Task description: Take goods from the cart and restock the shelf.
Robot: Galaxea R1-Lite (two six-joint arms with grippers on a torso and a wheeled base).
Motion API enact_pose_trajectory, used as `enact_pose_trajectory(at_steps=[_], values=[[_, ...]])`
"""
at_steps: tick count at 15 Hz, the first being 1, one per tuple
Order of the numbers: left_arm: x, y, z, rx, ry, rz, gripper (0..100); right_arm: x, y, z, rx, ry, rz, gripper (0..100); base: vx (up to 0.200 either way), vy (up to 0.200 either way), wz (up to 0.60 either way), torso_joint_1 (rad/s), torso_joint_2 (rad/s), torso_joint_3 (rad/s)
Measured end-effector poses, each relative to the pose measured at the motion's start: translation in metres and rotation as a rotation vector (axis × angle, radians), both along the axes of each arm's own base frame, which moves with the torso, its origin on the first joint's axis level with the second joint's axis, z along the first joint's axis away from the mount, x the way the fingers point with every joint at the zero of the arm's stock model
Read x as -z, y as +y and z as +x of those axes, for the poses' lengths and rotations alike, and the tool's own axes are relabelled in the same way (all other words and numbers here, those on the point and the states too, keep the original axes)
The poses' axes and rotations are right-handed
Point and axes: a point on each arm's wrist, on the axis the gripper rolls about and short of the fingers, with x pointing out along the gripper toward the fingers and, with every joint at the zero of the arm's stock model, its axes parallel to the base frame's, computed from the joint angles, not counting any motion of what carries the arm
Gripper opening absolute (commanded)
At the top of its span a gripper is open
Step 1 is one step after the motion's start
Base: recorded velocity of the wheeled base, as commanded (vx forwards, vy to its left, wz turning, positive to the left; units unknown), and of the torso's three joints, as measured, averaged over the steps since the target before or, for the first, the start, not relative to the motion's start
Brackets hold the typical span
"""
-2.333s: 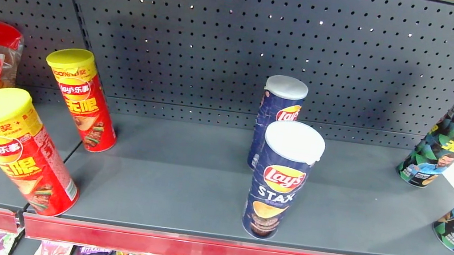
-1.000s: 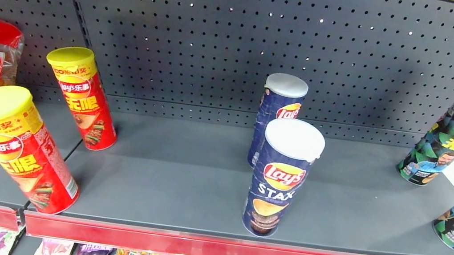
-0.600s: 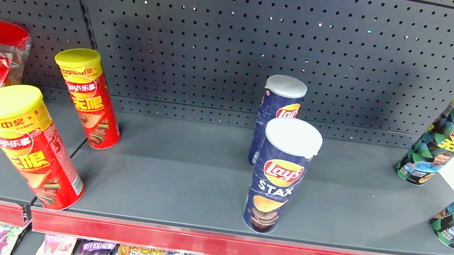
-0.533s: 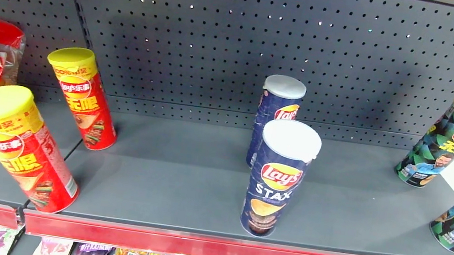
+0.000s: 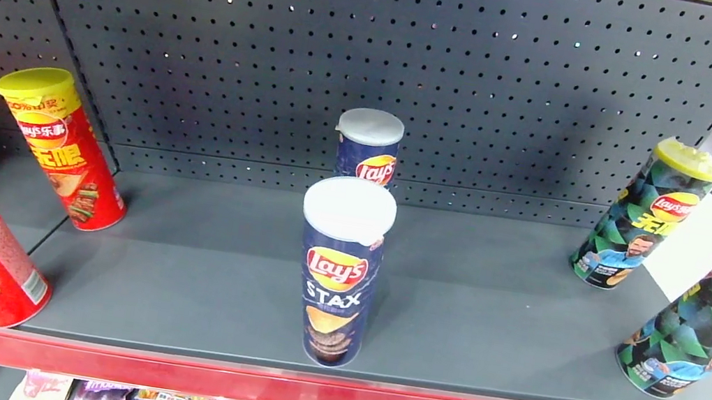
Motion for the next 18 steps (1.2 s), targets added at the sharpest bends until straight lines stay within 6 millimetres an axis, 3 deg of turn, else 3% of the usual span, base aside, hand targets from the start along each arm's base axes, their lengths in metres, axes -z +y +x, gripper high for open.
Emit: enact_pose_trajectory(at_steps=[8,11,18], values=[[0.0,0.0,0.0,0.0,0.0,0.001,100,0.0,0.0,-0.0001,0.0,-0.001,0.0,100,0.0,0.0,0.0,0.0,0.0,0.0],[0.0,0.0,0.0,0.001,0.0,0.003,100,0.0,0.0,-0.0001,0.0,-0.001,0.0,100,0.0,0.2,0.0,0.001,0.01,0.002],[-0.0003,0.0,0.0001,-0.001,0.0,0.0,100,0.0,0.0,-0.0001,-0.001,-0.001,0.001,100,0.0,0.0,0.0,0.0,0.0,0.0]])
